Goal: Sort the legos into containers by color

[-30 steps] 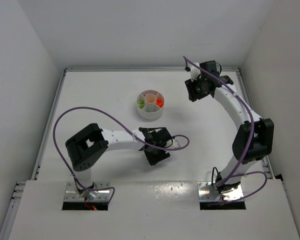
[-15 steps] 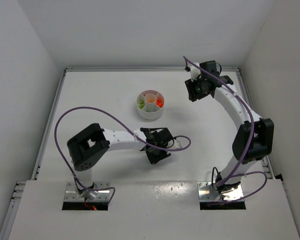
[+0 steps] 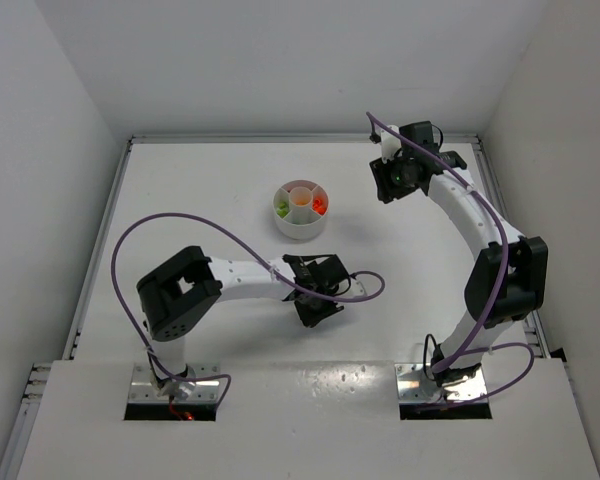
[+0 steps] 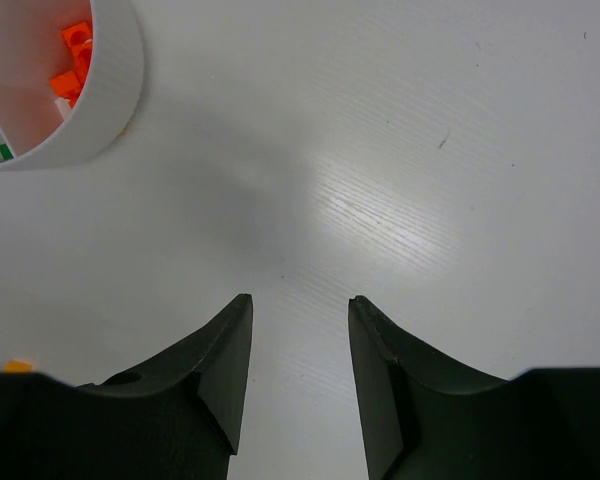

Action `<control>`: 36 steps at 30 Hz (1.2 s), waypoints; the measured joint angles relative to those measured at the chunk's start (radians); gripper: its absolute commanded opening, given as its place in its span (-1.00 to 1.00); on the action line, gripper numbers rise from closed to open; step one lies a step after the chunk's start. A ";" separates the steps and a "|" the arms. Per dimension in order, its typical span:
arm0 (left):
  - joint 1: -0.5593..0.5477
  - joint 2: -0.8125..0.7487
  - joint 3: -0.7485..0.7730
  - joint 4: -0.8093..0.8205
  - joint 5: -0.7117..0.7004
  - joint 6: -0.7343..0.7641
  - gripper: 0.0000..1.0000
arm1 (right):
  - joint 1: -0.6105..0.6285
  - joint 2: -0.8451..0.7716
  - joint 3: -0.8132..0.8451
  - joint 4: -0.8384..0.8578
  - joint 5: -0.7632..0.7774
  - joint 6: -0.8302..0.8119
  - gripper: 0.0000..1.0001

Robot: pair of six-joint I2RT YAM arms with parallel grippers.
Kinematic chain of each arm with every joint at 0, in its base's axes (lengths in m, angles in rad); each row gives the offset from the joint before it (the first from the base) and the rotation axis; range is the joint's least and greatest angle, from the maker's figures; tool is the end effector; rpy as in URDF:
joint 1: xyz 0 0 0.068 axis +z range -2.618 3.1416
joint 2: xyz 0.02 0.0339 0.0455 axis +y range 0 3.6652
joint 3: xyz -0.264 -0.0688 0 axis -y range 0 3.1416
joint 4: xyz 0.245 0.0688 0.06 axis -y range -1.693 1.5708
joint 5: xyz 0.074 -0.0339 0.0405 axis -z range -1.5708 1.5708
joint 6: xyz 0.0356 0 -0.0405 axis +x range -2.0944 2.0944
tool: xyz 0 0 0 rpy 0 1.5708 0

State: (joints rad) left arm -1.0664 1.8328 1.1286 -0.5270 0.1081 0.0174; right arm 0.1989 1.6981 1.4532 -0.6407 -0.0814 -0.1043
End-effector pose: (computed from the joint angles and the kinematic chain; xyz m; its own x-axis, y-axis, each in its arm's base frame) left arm 0.1660 -0.3086 0.1525 -0.4402 0.8332 -0.3348 0.8955 0.4346 -0.0959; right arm 0.3671 0.0769 0.2894 -0.7292 -0.2528 -0.6359 -0.3251 0.9457 -0.0033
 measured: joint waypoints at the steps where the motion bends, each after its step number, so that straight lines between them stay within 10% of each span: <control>1: 0.000 0.000 0.000 0.001 0.000 -0.001 -0.55 | 0.000 0.000 0.000 0.000 0.000 0.000 -0.13; 14: 0.072 -0.105 0.028 -0.047 0.008 0.067 -0.69 | 0.000 0.000 -0.055 0.005 -0.044 0.000 -0.15; 23: 0.332 -0.233 0.401 0.035 0.035 0.066 -0.69 | 0.008 0.000 -0.178 -0.023 -0.126 -0.014 -0.18; 36: 0.507 0.113 0.550 0.045 0.112 -0.045 -0.69 | 0.008 -0.001 -0.214 -0.040 -0.190 -0.039 -0.18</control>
State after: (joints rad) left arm -0.5594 1.9457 1.6783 -0.4820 0.2203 -0.0277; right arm 0.2073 1.6970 1.2396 -0.6811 -0.2714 -0.1432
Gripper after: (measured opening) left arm 0.294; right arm 0.413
